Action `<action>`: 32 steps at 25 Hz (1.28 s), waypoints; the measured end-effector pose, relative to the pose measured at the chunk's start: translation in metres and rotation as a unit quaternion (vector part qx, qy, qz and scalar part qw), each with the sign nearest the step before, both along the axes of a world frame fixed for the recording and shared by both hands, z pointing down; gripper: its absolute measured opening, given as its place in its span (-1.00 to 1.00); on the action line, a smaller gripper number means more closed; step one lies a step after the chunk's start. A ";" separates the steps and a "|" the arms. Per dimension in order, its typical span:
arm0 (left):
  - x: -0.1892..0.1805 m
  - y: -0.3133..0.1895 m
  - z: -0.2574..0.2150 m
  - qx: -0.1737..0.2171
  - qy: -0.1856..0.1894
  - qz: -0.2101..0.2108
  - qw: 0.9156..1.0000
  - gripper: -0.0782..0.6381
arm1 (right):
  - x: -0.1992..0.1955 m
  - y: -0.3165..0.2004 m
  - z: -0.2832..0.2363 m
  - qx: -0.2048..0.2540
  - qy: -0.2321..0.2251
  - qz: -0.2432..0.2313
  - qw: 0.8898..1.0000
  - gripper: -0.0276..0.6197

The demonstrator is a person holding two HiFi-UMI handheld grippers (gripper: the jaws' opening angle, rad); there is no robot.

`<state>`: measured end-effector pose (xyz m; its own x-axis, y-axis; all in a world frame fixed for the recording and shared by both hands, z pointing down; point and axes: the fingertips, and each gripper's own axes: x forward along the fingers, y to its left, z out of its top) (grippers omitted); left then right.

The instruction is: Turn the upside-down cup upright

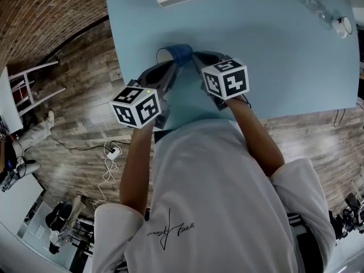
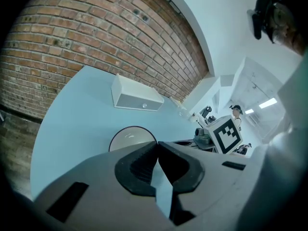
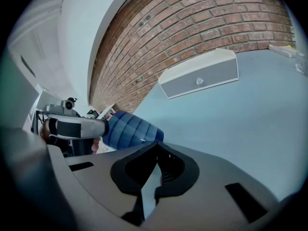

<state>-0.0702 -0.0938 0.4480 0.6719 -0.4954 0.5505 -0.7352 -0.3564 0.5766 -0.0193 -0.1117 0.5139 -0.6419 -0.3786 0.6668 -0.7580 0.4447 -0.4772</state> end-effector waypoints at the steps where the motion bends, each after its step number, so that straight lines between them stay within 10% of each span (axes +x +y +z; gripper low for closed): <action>1: 0.001 0.000 0.000 -0.001 0.001 -0.001 1.000 -0.73 | 0.001 0.000 0.001 -0.001 -0.001 0.000 1.000 -0.85; 32: 0.047 -0.009 0.002 -0.004 -0.008 0.043 0.999 -0.72 | 0.014 0.002 -0.001 -0.016 -0.027 0.015 0.999 -0.85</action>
<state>-0.0231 -0.1024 0.4504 0.7029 -0.4320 0.5650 -0.7112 -0.4145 0.5678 -0.0052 -0.1095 0.5126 -0.6663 -0.3771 0.6433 -0.7432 0.4069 -0.5312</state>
